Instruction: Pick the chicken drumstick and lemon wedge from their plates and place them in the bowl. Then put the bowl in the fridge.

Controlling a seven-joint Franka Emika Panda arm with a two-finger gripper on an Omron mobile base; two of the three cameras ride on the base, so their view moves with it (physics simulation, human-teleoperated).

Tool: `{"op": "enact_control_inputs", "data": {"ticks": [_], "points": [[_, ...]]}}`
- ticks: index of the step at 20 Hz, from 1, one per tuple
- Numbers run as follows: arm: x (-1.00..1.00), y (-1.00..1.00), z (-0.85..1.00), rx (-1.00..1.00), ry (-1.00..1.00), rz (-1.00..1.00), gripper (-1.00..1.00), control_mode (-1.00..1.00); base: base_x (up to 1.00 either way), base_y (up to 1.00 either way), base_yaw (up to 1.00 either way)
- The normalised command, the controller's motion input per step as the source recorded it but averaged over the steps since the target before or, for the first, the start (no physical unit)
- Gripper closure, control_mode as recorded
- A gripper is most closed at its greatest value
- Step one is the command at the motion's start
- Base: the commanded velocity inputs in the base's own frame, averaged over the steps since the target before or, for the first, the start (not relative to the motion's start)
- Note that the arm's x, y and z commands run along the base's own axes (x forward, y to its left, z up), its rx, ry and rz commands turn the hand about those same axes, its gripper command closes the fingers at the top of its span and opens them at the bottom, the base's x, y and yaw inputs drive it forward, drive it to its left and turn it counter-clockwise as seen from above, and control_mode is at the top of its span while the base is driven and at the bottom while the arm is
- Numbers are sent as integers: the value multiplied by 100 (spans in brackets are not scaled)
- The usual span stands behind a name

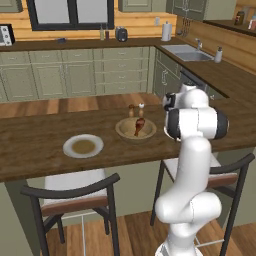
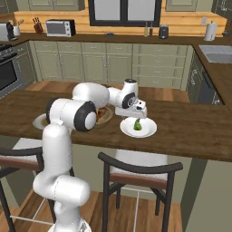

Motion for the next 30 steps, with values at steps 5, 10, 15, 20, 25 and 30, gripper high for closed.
{"op": "enact_control_inputs", "data": {"ticks": [5,10,15,20,25,30], "points": [[35,-10,-34,-18,12,23,-100,-100,0,0,0],[27,-8,-38,-5,4,18,-100,-100,0,0,0],[10,-19,-27,0,0,14,-100,-100,0,0,0],[4,-18,-23,0,0,12,-100,-100,0,0,0],[7,-8,-38,0,2,9,-100,-100,0,0,0],[-4,0,-20,0,0,7,100,-100,0,0,0]]}}
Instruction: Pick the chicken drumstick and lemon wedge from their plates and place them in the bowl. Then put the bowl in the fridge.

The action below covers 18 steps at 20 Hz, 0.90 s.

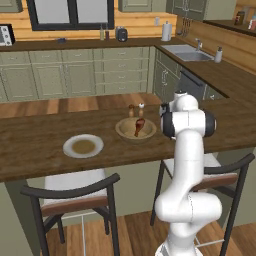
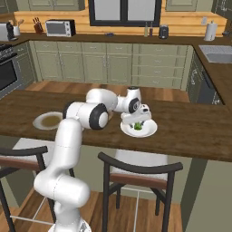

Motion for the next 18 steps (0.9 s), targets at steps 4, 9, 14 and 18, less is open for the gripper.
{"op": "enact_control_inputs", "data": {"ticks": [4,9,14,18], "points": [[-47,0,-12,0,0,5,100,-100,0,0,0],[-57,13,13,4,0,4,100,-100,0,0,0],[-66,86,85,3,-7,9,100,-100,0,0,0],[-13,100,77,0,-1,9,100,-100,0,0,0]]}}
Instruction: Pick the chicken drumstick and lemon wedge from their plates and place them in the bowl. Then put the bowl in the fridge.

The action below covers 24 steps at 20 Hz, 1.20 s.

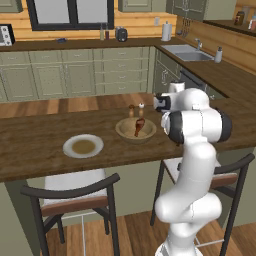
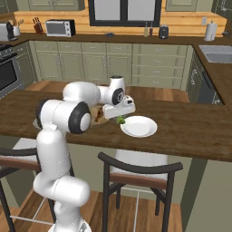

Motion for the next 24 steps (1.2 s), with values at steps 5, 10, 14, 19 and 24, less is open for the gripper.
{"op": "enact_control_inputs", "data": {"ticks": [5,10,14,19,24], "points": [[34,100,36,0,0,8,100,-100,0,0,0],[98,100,6,8,7,7,100,-100,0,0,0],[100,96,0,9,4,7,100,-100,0,0,0],[85,60,-6,12,2,5,100,-100,0,0,0],[21,21,-35,9,7,1,100,-100,0,0,0]]}}
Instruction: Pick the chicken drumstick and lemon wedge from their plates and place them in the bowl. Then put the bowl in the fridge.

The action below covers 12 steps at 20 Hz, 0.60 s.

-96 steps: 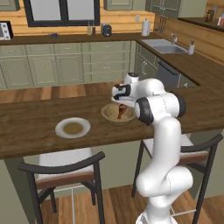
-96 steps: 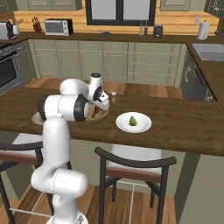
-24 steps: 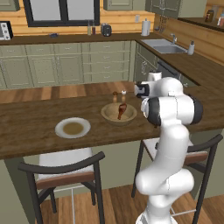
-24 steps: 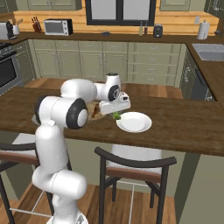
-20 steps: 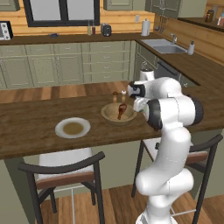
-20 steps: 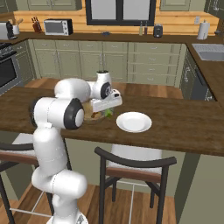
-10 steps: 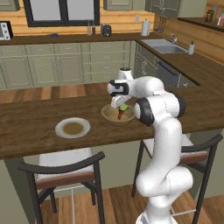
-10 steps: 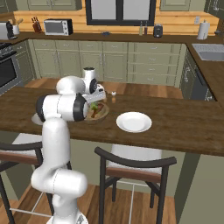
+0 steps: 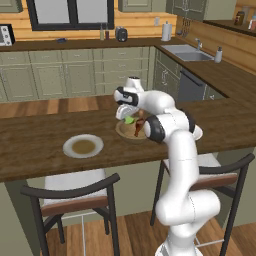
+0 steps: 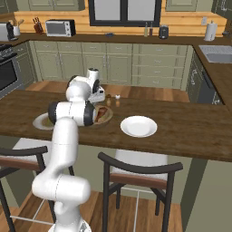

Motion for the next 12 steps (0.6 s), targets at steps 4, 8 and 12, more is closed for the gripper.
{"op": "enact_control_inputs", "data": {"ticks": [4,8,12], "points": [[28,13,-40,3,5,0,100,-100,0,0,0],[8,1,-28,0,1,0,100,-100,0,0,0],[-17,0,-7,0,0,0,100,-100,0,0,0]]}}
